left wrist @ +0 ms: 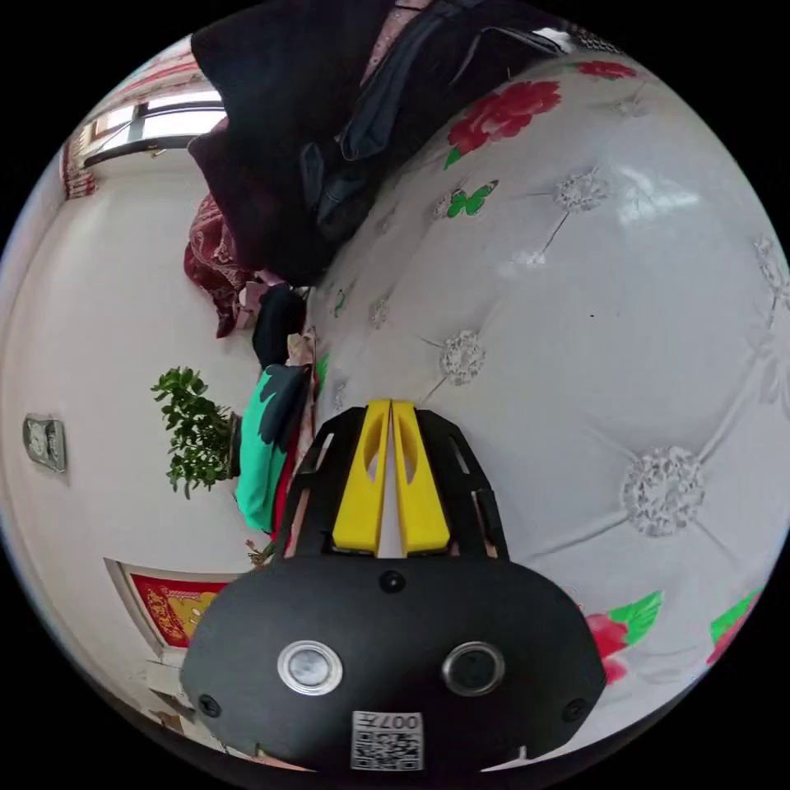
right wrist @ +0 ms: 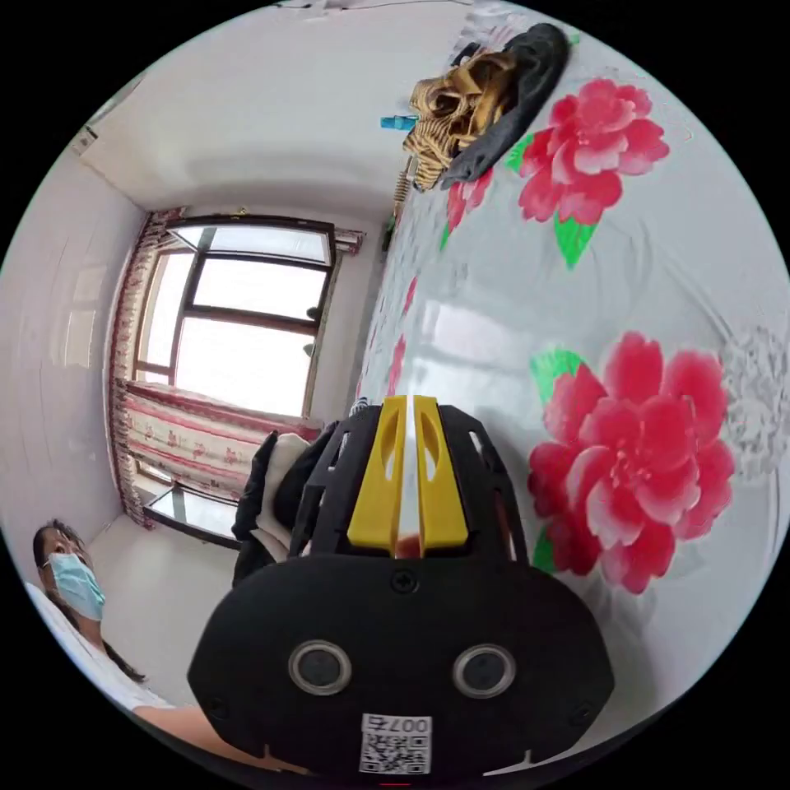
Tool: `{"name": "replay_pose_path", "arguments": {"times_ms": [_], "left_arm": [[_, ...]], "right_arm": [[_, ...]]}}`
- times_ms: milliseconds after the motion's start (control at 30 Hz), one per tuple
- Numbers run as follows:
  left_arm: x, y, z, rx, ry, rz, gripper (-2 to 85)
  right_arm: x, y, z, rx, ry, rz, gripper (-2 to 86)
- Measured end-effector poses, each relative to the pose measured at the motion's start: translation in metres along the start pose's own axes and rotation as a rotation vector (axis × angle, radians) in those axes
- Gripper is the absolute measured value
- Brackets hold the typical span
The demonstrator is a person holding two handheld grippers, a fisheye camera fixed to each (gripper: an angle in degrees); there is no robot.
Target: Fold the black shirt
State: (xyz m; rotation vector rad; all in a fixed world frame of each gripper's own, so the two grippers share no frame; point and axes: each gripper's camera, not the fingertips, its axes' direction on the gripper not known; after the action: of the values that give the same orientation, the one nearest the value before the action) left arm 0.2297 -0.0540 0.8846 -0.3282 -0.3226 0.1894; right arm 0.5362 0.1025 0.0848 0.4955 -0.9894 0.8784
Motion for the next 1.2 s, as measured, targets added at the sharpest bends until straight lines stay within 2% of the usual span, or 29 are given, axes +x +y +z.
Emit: {"name": "replay_pose_path", "arguments": {"times_ms": [67, 167, 333, 433, 533, 633, 700, 867, 1100, 1200], "left_arm": [[0.035, -0.016, 0.007, -0.025, -0.154, 0.021, -0.9], [0.059, -0.025, 0.013, -0.007, -0.265, -0.004, -1.0], [0.076, -0.032, 0.025, 0.021, -0.313, -0.079, -1.0], [0.085, -0.041, 0.035, 0.017, -0.353, -0.082, -1.0], [0.09, -0.05, 0.044, 0.011, -0.377, -0.086, -1.0], [0.091, -0.059, 0.054, 0.002, -0.386, -0.09, -1.0], [0.09, -0.064, 0.061, -0.005, -0.391, -0.093, -1.0], [0.081, -0.079, 0.08, -0.028, -0.37, -0.104, -1.0], [0.053, -0.099, 0.1, -0.091, -0.278, -0.104, -1.0], [0.048, -0.098, 0.094, -0.057, -0.229, -0.077, -1.0]], "right_arm": [[0.004, -0.025, -0.013, 0.19, 0.004, 0.034, 2.4], [-0.002, -0.061, -0.026, 0.388, 0.114, 0.03, 3.8], [-0.023, -0.13, -0.028, 0.505, 0.365, -0.049, 6.5], [-0.029, -0.171, -0.02, 0.522, 0.396, -0.094, 6.5], [-0.013, -0.205, -0.012, 0.503, 0.314, -0.028, 4.3], [-0.001, -0.219, -0.016, 0.525, 0.33, 0.099, 1.3], [0.004, -0.228, -0.018, 0.503, 0.299, 0.106, 0.5], [0.027, -0.238, -0.042, 0.478, 0.062, 0.115, -0.3], [0.045, -0.218, -0.055, 0.361, -0.129, 0.132, -0.2], [0.048, -0.178, -0.046, 0.285, -0.227, 0.181, -0.2]]}}
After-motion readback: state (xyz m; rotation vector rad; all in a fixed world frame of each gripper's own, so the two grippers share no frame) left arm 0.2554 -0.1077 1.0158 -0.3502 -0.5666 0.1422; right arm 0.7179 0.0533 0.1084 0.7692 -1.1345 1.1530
